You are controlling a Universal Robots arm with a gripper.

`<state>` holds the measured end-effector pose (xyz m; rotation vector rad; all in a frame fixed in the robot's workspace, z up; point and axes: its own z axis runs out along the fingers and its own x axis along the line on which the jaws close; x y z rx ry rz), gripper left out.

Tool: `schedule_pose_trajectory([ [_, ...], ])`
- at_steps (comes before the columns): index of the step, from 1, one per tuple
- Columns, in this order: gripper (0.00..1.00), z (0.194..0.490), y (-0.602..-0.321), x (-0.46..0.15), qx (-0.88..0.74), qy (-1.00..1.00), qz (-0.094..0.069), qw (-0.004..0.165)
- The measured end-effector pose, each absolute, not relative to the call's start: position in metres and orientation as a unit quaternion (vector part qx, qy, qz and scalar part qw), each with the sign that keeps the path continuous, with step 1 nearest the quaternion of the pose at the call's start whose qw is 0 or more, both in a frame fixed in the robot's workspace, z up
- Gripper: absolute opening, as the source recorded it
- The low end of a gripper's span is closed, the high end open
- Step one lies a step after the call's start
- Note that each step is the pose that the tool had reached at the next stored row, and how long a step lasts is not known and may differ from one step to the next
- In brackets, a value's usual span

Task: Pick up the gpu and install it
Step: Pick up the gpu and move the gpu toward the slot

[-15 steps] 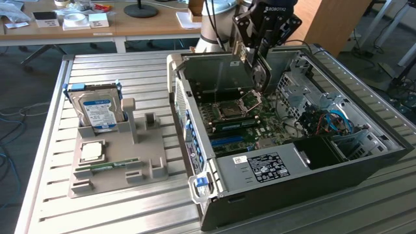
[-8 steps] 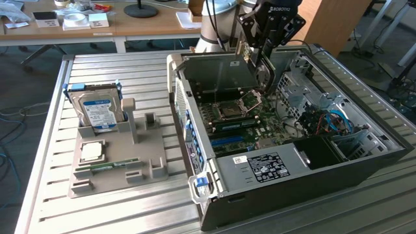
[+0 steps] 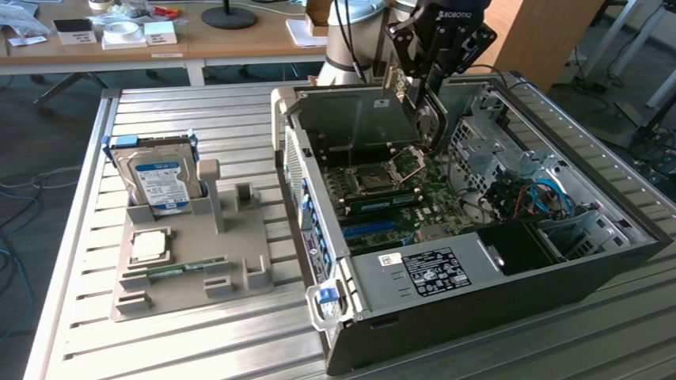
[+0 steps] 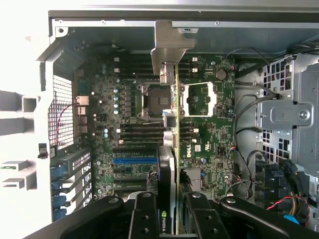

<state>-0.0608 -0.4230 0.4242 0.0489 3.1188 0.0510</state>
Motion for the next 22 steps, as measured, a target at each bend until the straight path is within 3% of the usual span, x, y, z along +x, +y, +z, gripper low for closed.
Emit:
schedule_pose_trajectory([
  [22,0.27,0.424,-0.423,-0.002,0.016,1.000,0.016,0.011],
])
